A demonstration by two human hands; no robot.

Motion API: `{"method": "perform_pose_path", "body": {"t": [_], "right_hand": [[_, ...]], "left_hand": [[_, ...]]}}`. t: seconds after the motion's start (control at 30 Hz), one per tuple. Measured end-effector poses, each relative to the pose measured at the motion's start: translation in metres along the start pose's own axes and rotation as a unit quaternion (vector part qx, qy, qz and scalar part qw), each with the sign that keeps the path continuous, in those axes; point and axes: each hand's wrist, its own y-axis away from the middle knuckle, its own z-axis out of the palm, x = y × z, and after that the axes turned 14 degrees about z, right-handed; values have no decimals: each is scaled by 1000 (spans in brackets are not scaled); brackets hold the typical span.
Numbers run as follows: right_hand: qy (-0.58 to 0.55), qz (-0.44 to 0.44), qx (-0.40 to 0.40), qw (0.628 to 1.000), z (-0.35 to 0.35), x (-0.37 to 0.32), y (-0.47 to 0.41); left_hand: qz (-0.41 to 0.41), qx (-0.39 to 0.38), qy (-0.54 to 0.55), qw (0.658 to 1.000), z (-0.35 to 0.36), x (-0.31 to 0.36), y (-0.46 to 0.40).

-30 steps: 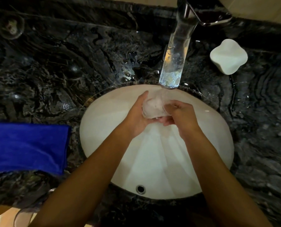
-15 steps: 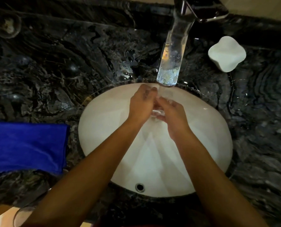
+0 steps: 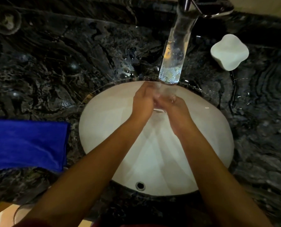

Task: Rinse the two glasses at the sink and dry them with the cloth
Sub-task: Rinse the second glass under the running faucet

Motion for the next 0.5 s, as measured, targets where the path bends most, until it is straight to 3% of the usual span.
{"method": "perform_pose_path", "body": {"t": [0.07,0.13,0.23,0.3,0.37,0.43,0.5], "right_hand": [[84,-50,5,995,-2,4,6],[118,-73,14,990,-2,8,10],[-5,-3,70,998,5,3,13],[-69,72,103,990,6,-2,7],[-122,133,70,981,2,-6,1],[-150,179,12,972,-2,-9,-7],[-138,204,-12,969,-4,-14,-11]], "left_hand": [[-118,-41,60,990,-3,5,-6],[-181,-93,80,976,-8,2,-8],[-176,-71,56,980,-1,1,-2],[-117,-52,2,992,6,3,4],[10,-57,-110,992,7,-2,8],[169,-82,-240,952,-1,-9,12],[259,-84,-280,921,-6,-17,14]]}}
